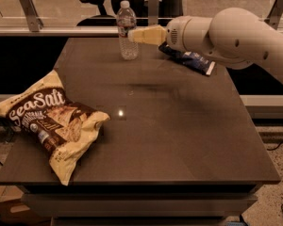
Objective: Pick water bottle
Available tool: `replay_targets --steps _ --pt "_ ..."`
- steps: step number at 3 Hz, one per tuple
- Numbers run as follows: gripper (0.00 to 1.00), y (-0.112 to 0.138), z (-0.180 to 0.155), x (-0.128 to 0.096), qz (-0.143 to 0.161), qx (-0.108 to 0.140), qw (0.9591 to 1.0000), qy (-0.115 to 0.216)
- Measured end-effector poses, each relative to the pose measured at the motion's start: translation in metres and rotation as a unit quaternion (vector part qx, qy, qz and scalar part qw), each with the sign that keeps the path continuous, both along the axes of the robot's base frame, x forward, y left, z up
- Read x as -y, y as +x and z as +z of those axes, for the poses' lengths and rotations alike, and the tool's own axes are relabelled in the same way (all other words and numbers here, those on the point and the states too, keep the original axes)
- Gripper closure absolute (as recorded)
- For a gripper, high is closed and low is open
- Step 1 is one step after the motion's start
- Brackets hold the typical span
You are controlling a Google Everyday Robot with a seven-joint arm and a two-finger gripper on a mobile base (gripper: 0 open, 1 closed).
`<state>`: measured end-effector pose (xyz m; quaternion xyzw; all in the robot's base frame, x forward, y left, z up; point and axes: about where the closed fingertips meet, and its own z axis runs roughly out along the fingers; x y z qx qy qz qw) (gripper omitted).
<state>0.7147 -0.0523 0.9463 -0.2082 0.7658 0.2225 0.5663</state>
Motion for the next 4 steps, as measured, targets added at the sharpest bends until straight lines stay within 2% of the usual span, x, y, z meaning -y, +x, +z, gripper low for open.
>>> replay_targets --steps 1,2,4 --pt "0.00 0.017 -0.016 -0.009 0.007 0.008 0.9999 0.001" --pt "0.00 0.034 -0.026 -0.015 0.017 0.029 0.9994 0.004" --pt "0.00 0.070 -0.027 -0.036 0.059 0.068 0.9960 -0.001"
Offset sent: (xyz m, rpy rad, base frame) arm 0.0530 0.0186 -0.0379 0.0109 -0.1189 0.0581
